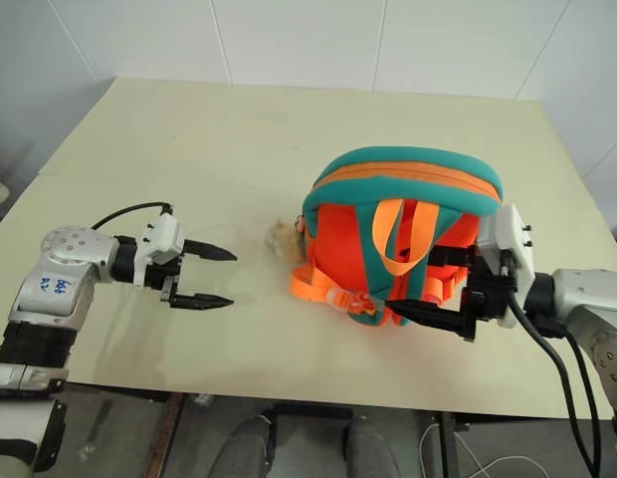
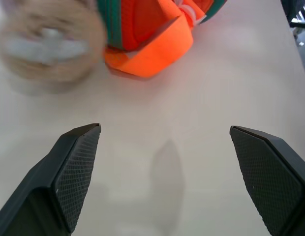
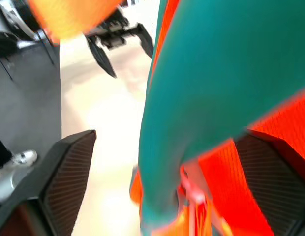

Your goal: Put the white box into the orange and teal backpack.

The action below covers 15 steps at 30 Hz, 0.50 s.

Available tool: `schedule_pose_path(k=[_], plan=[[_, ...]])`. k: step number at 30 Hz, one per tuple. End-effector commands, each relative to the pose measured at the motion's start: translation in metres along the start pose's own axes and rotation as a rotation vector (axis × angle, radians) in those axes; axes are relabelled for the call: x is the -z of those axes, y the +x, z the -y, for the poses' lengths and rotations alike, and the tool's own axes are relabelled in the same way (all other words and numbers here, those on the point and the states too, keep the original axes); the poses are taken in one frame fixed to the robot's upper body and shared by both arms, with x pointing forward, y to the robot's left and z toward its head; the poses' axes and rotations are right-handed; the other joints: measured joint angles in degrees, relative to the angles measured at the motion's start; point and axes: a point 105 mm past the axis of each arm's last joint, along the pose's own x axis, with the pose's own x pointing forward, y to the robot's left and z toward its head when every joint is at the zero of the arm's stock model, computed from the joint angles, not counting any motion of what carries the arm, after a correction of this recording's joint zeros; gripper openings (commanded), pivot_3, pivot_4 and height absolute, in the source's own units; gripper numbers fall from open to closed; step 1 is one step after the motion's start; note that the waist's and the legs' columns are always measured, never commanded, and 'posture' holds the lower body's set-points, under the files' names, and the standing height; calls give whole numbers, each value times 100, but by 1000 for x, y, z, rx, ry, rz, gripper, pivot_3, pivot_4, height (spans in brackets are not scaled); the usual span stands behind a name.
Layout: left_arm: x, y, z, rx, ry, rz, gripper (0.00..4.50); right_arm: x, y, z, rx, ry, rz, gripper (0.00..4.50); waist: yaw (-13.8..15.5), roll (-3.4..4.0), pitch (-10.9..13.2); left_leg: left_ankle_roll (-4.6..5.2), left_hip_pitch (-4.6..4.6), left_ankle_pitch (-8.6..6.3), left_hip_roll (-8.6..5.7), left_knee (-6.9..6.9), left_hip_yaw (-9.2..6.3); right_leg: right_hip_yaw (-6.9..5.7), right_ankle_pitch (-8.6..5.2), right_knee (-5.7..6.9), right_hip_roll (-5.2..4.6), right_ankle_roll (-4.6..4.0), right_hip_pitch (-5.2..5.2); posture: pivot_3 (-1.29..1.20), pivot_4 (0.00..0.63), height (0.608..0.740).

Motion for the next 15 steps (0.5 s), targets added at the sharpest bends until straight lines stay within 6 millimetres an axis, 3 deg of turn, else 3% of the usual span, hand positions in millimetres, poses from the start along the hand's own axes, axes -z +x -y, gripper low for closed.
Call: schedule_pose_path(k=[1,6,15], plan=[[-14,-11,-3,-59,57,25,4500,-3,-19,5,75,-102,-21,4460,-9,0,0,0,0,0,0,0,0,0,0,0,0,1,1,0,150,740],[-31,-15,-7,-86,87,60,4500,2,-32,16,160,-167,-48,4460,-37,0,0,0,4,0,0,1,2,0,2,0,2,1,1,0,150,740],[-33,-22,6,-65,44,46,4500,30,-39,29,203,-167,-103,4460,-46,0,0,0,5,0,2,-4,6,3,1,-4,3,0,1,0,150,740]])
